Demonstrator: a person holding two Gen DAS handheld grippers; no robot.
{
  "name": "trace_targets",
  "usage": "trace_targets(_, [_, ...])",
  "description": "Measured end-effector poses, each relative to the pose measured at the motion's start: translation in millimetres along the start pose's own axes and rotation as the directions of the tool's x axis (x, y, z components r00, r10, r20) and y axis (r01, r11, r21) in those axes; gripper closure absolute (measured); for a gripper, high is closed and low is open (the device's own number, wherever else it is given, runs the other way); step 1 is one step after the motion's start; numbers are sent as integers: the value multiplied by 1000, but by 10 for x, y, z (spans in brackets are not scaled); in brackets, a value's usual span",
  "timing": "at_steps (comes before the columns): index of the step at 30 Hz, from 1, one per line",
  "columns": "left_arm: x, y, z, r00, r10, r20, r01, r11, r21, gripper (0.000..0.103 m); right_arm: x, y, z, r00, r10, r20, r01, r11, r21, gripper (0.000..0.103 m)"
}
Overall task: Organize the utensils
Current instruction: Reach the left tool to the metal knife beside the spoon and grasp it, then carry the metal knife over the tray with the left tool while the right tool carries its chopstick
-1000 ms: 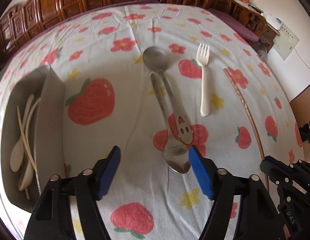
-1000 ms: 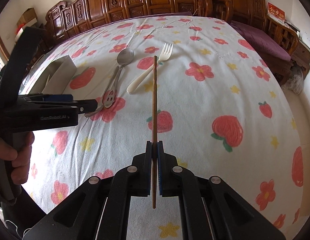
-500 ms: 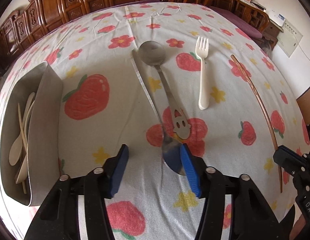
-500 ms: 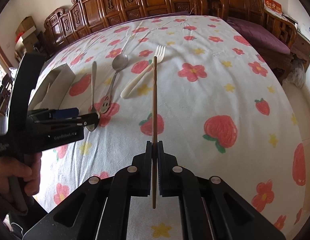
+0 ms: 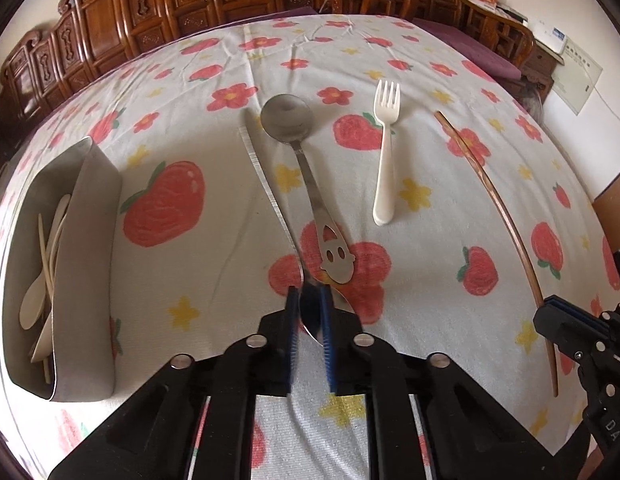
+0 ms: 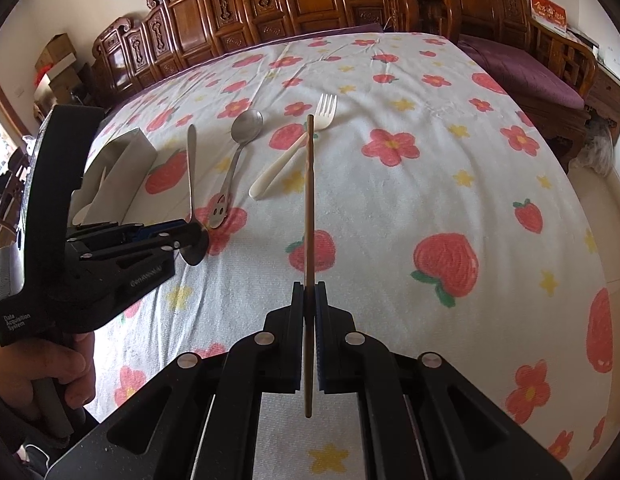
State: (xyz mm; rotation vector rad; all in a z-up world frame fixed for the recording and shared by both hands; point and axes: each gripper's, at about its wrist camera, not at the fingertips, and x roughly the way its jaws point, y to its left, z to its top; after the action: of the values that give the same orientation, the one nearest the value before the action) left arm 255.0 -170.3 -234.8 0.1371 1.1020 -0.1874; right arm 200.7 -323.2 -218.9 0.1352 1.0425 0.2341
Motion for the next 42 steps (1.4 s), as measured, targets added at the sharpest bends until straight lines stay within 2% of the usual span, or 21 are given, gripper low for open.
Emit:
trace_targets(6, [-127,-11,28,999,-35,31,35,999,-9,102,5,5,-2,1000,0,-3,0,1000,-2,97])
trace_targets(16, [-362,59,42,996,-56,66,57,998,-12,103,21,45,-23,1000,10,-8,-10,1000,-13,97])
trace_targets(32, [-875,597,65,991,-27,131,35,997,-61,103,-96,180,4,999,32,23,-31,999,-44,97])
trace_targets(42, [-1078,903,-74,986,-4,166,18,996,-86,103,-293,472,62,995,80,61,-74,993,-91,97])
